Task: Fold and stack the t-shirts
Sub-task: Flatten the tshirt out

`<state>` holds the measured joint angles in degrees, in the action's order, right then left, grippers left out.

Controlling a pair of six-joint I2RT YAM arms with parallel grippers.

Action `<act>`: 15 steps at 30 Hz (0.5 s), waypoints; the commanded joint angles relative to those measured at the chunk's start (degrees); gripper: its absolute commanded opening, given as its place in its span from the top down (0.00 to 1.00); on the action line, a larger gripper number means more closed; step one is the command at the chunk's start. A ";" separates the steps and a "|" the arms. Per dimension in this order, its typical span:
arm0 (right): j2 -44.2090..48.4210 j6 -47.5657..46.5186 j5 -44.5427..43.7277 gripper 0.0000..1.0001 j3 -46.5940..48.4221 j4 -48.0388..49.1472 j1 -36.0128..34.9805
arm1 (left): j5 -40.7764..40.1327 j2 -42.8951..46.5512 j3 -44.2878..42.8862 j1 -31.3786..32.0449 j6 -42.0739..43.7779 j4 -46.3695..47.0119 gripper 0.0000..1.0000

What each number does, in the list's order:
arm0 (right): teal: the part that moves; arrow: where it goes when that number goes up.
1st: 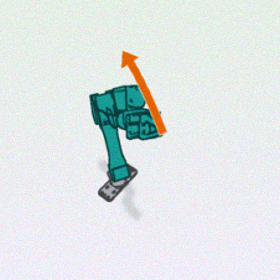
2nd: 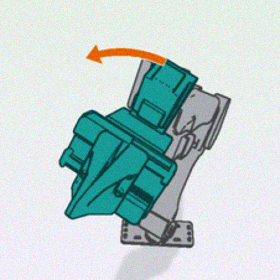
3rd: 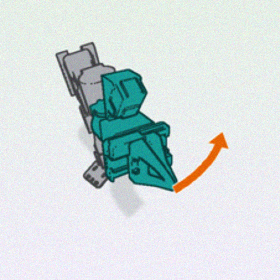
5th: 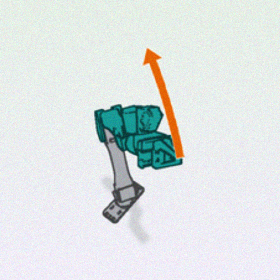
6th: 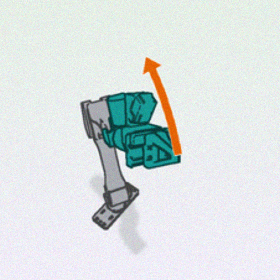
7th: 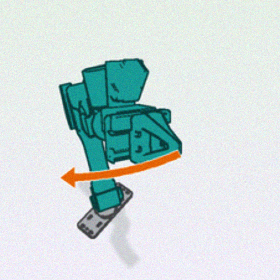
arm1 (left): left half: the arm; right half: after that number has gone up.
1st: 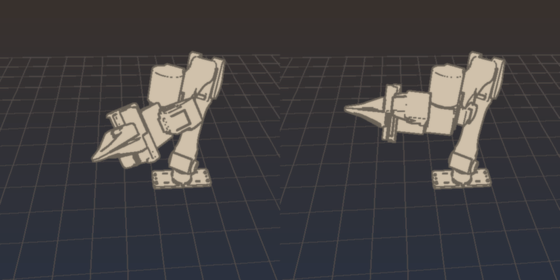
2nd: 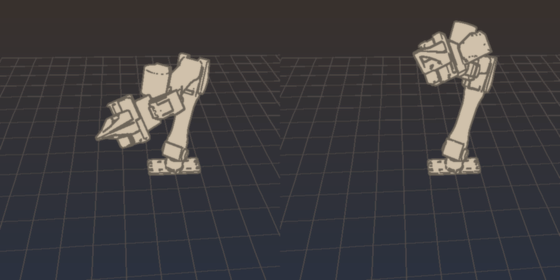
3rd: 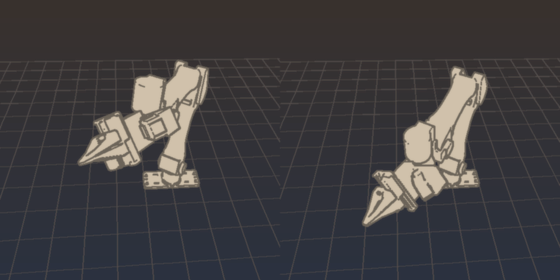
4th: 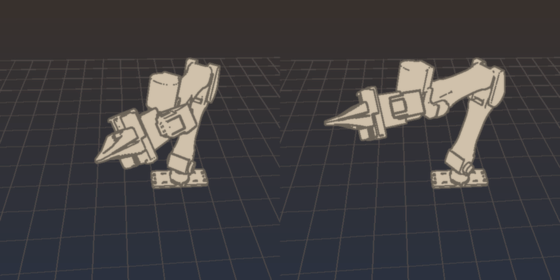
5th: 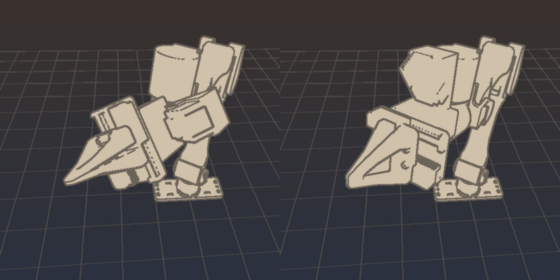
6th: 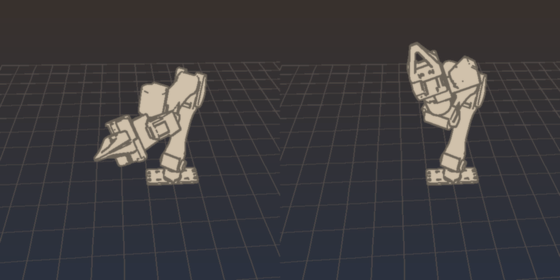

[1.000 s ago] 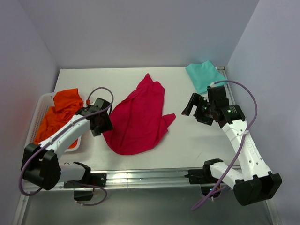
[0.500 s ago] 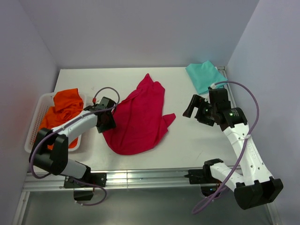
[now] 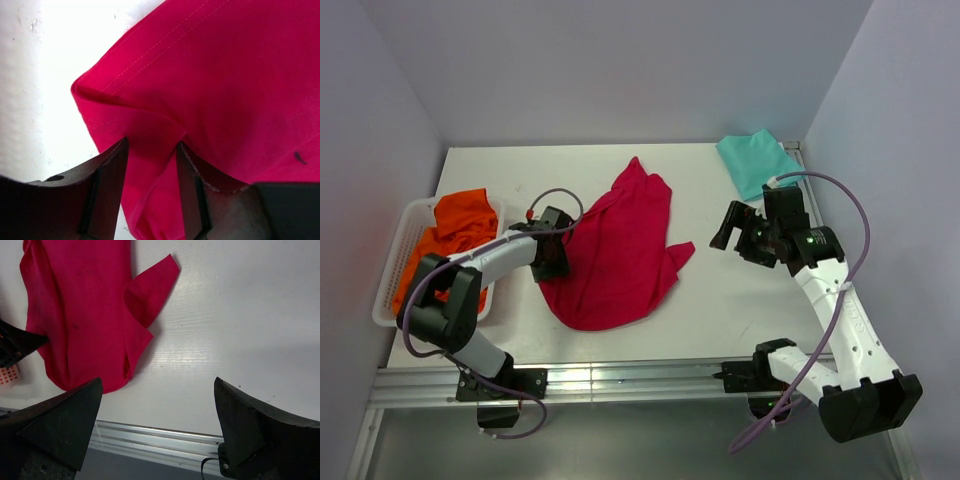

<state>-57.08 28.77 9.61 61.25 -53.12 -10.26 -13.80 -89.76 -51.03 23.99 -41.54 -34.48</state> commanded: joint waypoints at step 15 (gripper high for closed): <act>-1.63 0.13 2.68 0.01 -2.27 4.77 -0.20 | -1.31 -1.65 -3.29 0.27 -0.12 -0.58 1.00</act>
<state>-58.74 28.51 10.09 60.55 -51.77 -10.26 -13.89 -91.50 -52.16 24.03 -41.21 -34.24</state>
